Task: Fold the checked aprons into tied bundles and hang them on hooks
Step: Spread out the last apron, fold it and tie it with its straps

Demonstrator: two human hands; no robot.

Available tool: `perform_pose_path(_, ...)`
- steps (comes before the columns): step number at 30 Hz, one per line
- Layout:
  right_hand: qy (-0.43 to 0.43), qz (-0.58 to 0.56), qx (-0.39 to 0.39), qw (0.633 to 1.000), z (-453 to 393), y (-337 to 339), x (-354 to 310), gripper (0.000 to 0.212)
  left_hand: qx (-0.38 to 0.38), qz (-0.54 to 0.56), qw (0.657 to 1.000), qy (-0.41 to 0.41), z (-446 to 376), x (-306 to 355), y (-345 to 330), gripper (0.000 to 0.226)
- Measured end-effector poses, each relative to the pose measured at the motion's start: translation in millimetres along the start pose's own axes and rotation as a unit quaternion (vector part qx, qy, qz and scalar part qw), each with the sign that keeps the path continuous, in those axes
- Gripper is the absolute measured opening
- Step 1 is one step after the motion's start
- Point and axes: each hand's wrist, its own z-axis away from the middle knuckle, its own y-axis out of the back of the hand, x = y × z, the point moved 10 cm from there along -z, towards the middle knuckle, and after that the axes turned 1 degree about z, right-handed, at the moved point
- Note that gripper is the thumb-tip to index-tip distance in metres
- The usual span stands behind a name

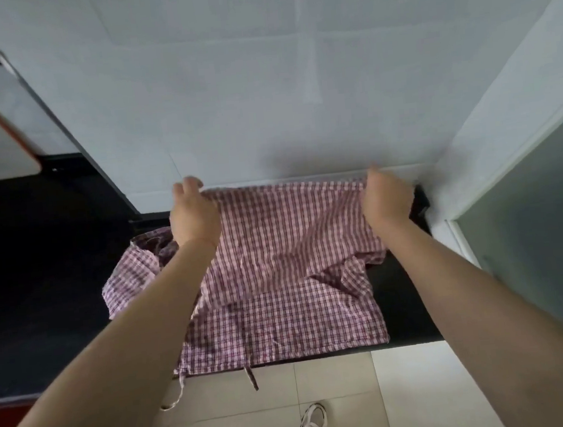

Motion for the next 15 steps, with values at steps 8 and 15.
perform_pose_path(8,0.062,-0.066,-0.054,0.994,55.4,-63.2,-17.5,0.059,-0.136,-0.095,0.980,-0.108,63.2,-15.5,-71.8,0.042)
perform_pose_path(15,-0.342,-0.134,-0.116,0.923,149.7,-120.7,94.4,0.059,-0.335,-0.272,0.897,-0.093,160.6,-85.0,-139.6,0.037)
